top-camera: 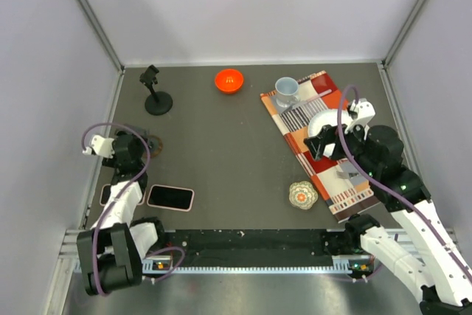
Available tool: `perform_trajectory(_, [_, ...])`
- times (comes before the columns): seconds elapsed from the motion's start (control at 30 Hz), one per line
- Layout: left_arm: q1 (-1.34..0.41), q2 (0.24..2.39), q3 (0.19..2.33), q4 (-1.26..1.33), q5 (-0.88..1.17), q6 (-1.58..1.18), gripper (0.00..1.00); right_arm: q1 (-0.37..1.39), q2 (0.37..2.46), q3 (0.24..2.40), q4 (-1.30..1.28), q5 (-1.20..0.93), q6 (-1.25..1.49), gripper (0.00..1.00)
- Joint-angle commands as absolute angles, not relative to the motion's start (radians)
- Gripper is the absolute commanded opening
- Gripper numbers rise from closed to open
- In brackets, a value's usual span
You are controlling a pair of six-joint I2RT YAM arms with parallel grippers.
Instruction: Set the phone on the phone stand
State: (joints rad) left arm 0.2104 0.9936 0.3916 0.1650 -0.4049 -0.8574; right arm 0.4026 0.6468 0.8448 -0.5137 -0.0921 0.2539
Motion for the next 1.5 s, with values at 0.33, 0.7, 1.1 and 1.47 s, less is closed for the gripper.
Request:
perform_trajectory(0.33, [0.230, 1.104, 0.449, 0.364, -0.339, -0.736, 0.35, 0.396, 0.595, 0.825, -0.474, -0.089, 0.233, 0.99])
perform_trajectory(0.7, [0.227, 1.098, 0.445, 0.429, -0.080, -0.618, 0.00, 0.394, 0.583, 0.824, -0.476, -0.100, 0.245, 0.99])
perform_trajectory(1.1, [-0.115, 1.437, 0.710, 0.748, 0.949, -0.428, 0.00, 0.396, 0.572, 0.808, -0.477, -0.094, 0.250, 0.99])
perform_trajectory(1.47, [-0.258, 1.873, 1.336, 0.145, 1.382, -0.044, 0.00, 0.396, 0.522, 0.815, -0.505, -0.086, 0.227, 0.99])
